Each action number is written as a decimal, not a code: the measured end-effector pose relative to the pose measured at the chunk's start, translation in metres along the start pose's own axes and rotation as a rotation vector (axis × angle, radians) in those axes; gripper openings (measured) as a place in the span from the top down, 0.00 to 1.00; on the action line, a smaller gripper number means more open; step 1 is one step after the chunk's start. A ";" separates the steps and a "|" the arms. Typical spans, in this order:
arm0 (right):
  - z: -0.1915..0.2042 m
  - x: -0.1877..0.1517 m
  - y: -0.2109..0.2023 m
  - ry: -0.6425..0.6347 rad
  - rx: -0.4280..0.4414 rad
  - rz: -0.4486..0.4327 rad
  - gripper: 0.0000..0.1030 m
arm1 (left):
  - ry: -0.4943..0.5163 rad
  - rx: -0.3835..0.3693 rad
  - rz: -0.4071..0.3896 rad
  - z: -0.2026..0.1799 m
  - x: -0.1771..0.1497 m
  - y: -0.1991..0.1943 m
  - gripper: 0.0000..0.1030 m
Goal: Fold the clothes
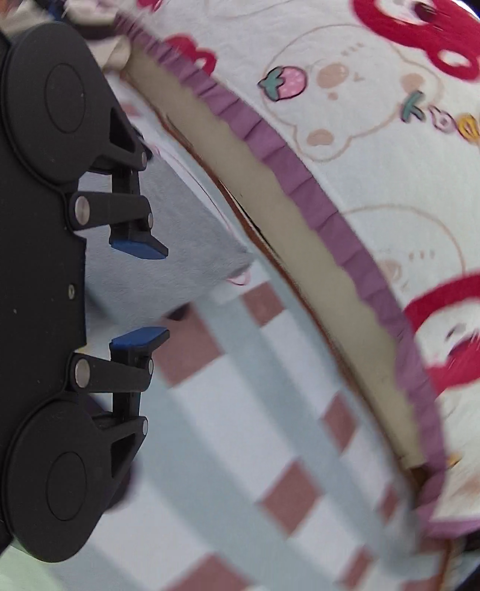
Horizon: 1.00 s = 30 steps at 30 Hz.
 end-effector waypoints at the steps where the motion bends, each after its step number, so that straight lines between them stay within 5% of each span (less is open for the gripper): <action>1: -0.008 -0.009 0.001 0.074 0.042 0.046 0.53 | 0.000 -0.027 0.034 -0.006 -0.012 -0.002 0.53; 6: -0.019 -0.048 0.013 0.286 0.157 0.180 0.39 | -0.009 0.049 0.274 0.004 -0.082 0.020 0.54; 11: -0.001 -0.057 0.059 0.272 0.122 0.220 0.38 | -0.022 0.050 0.257 0.011 -0.084 0.023 0.54; 14: 0.003 -0.047 0.067 0.266 0.094 0.101 0.39 | -0.014 0.056 0.237 0.013 -0.082 0.023 0.54; 16: 0.013 -0.050 0.066 0.085 0.049 0.045 0.47 | 0.009 0.063 0.235 0.011 -0.082 0.023 0.54; 19: 0.038 -0.055 0.051 -0.263 -0.027 -0.086 0.76 | 0.032 0.070 0.234 0.009 -0.083 0.025 0.54; 22: 0.073 -0.055 0.028 -0.574 -0.095 -0.225 0.78 | 0.050 0.076 0.228 0.007 -0.081 0.025 0.54; 24: 0.075 -0.053 0.031 -0.625 -0.124 -0.201 0.77 | 0.063 0.080 0.224 0.005 -0.080 0.025 0.54; 26: 0.055 -0.049 0.044 -0.518 -0.128 -0.097 0.75 | 0.092 0.057 0.153 -0.005 -0.071 0.017 0.56; 30: 0.038 -0.047 0.034 -0.266 -0.077 -0.052 0.63 | 0.211 -0.016 -0.058 -0.045 -0.049 -0.014 0.56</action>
Point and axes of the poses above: each gripper's, at about its wrist camera, not at the fingertips, and y roughly the way its jaws point, z to its left, x to its top, the point moved 7 cm from there along y, roughly the way its jaws point, and after that the axes turned 2 degrees about -x, right-handed, at the moved point
